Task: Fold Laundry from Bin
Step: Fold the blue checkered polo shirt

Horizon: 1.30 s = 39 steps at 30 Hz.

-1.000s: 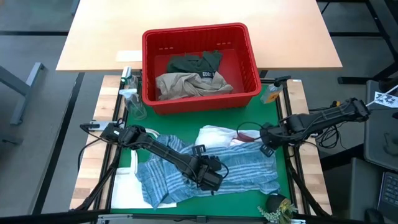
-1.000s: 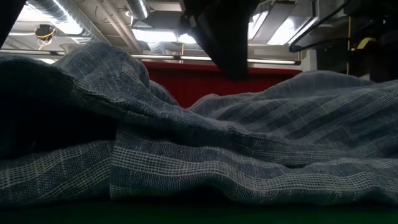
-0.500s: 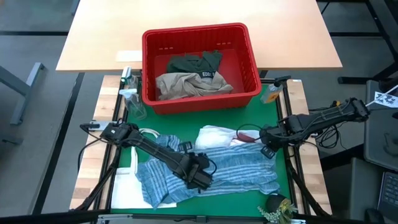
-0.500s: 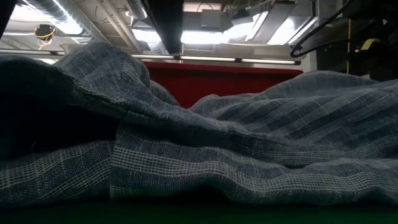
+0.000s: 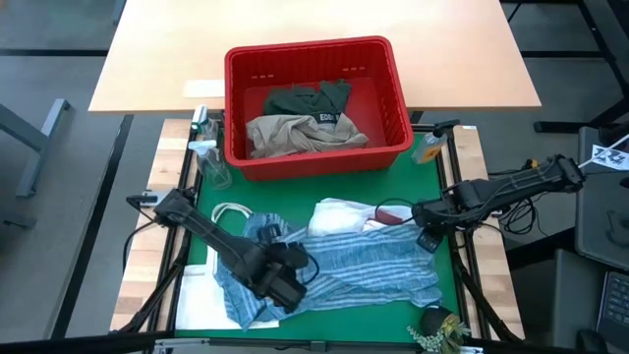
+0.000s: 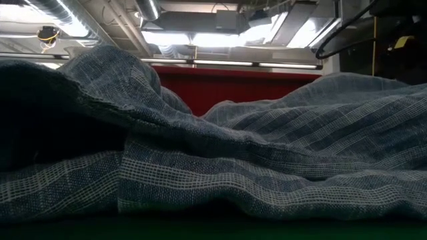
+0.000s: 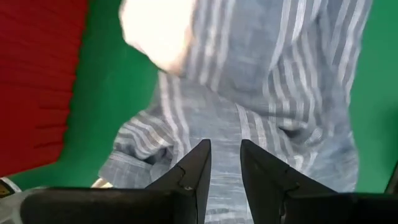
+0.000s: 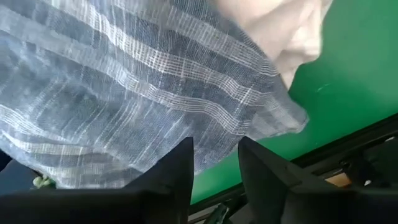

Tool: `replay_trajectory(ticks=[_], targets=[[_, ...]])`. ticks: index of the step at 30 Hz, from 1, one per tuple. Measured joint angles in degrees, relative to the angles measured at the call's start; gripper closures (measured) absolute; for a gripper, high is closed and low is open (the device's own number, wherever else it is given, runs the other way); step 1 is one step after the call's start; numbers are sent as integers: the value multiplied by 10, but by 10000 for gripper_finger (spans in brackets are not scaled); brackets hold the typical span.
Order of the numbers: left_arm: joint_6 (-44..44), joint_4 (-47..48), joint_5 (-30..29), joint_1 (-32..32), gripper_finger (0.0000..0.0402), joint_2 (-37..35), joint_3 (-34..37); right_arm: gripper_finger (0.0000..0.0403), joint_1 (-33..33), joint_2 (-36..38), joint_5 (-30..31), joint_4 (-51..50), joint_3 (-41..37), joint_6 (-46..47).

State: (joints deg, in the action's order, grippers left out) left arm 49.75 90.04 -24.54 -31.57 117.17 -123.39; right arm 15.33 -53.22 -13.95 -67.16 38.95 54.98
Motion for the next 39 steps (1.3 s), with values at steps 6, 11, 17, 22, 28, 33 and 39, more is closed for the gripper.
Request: replay_trajectory(ticks=[6,11,17,22,28,33,39], targets=[[28,-1,-48,-8,319,-61,2,276,0,22,49,-58,40,-1],[84,-3,-68,-13,319,-135,90,276,0,52,123,-131,92,-1],[334,-13,-46,-38,319,-274,322,276,0,92,150,-127,121,0],[522,-139,-45,-56,319,-359,477,276,0,105,163,-93,121,-21],[520,-284,-44,-42,319,-365,581,276,0,100,165,-56,121,-30],[487,-319,-45,-5,319,-349,620,276,0,98,160,-41,121,-30],[487,-350,-29,47,290,-338,640,276,0,98,159,-31,121,-30]])
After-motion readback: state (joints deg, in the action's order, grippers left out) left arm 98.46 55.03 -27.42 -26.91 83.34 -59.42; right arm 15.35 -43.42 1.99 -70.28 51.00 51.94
